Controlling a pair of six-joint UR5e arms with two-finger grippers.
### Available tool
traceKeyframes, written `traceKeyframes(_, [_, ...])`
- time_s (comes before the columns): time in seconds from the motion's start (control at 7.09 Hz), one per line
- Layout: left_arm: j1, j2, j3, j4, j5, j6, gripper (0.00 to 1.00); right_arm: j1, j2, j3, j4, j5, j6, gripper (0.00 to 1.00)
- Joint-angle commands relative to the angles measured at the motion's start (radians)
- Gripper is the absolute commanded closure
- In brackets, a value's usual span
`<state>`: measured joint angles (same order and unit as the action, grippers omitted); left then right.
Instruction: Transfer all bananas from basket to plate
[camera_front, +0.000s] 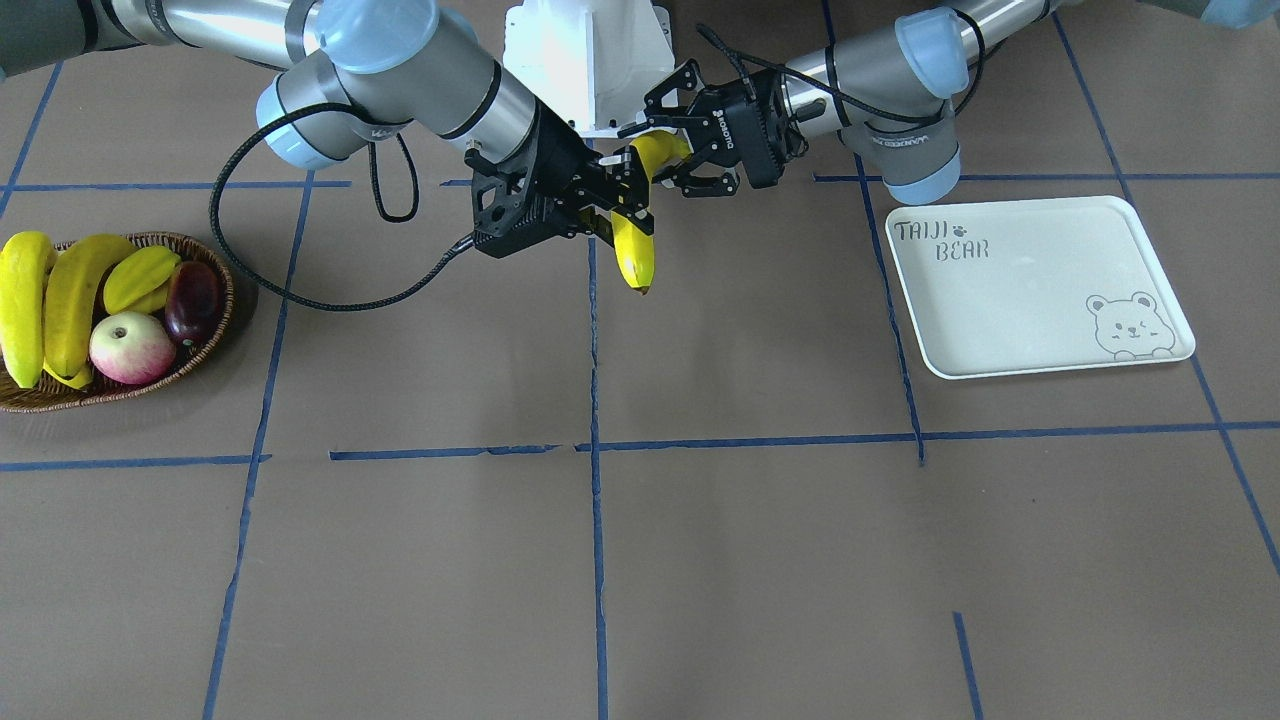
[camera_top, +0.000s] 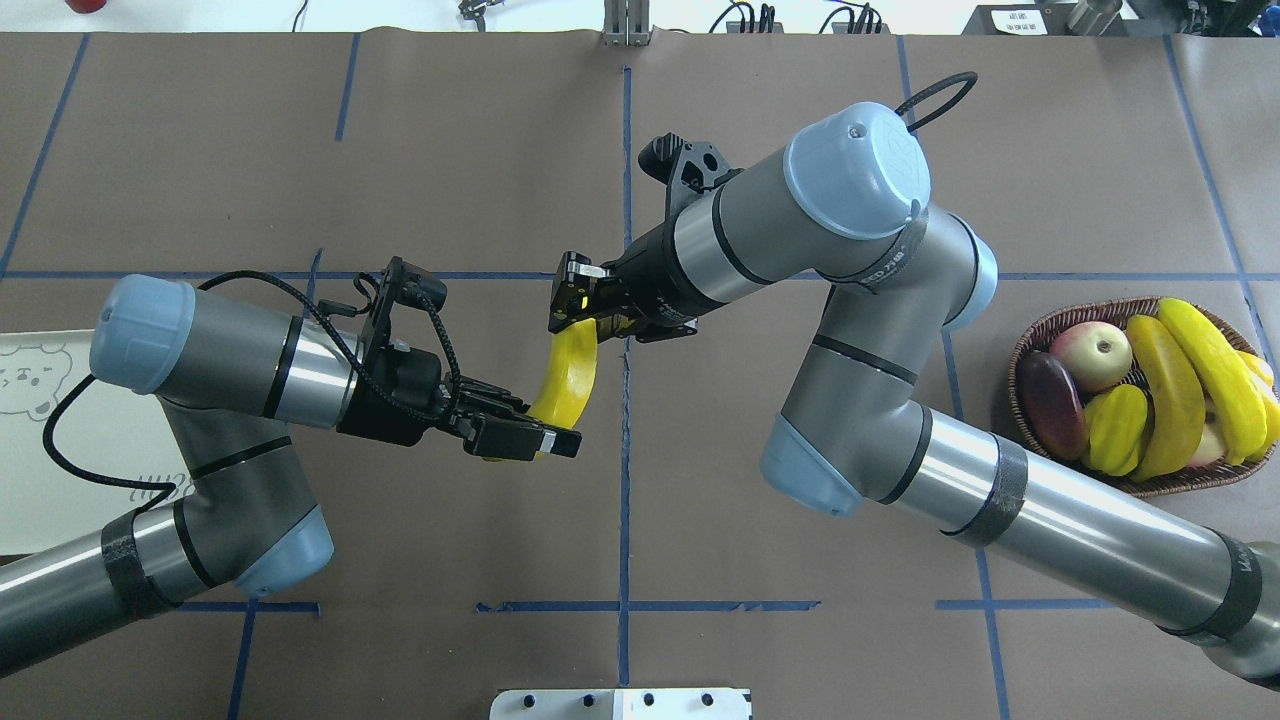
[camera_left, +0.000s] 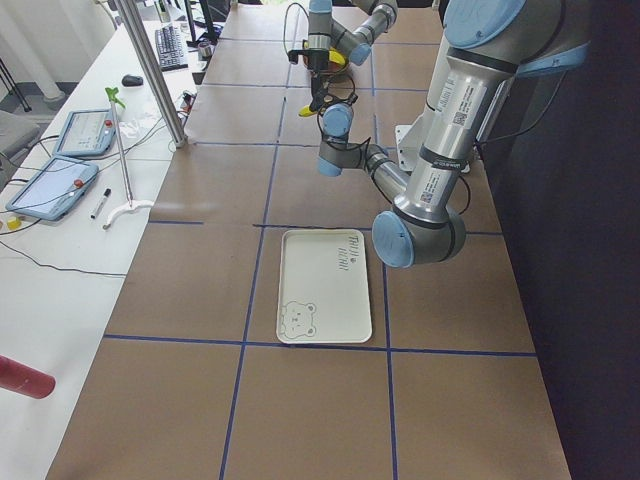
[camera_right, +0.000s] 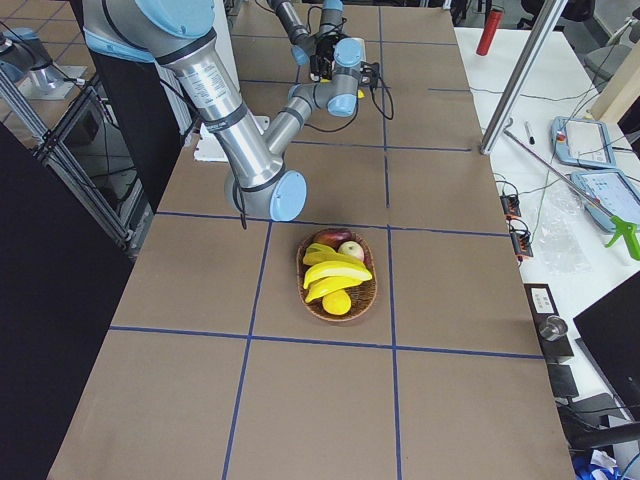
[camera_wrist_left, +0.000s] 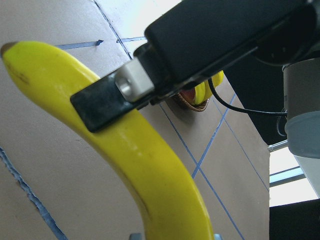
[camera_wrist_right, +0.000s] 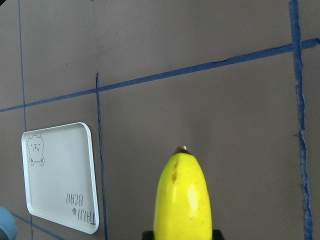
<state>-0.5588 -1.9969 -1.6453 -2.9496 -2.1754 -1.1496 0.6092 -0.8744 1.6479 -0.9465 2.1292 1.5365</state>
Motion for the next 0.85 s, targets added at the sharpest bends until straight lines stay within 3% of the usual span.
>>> traceKeyframes(0.0, [-0.003, 0.003, 0.001, 0.003, 0.0, -0.002, 0.92, -0.008, 0.0, 0.0, 0.002, -0.047, 0.031, 0.0])
traceKeyframes(0.42, [-0.009, 0.007, 0.001, 0.006, 0.002, -0.005, 0.93, -0.009, 0.0, 0.003, 0.002, -0.052, 0.03, 0.0])
traceKeyframes(0.71, [-0.051, 0.019, 0.004, 0.075, 0.003, -0.05, 0.93, 0.001, -0.008, 0.001, -0.003, -0.054, 0.017, 0.0])
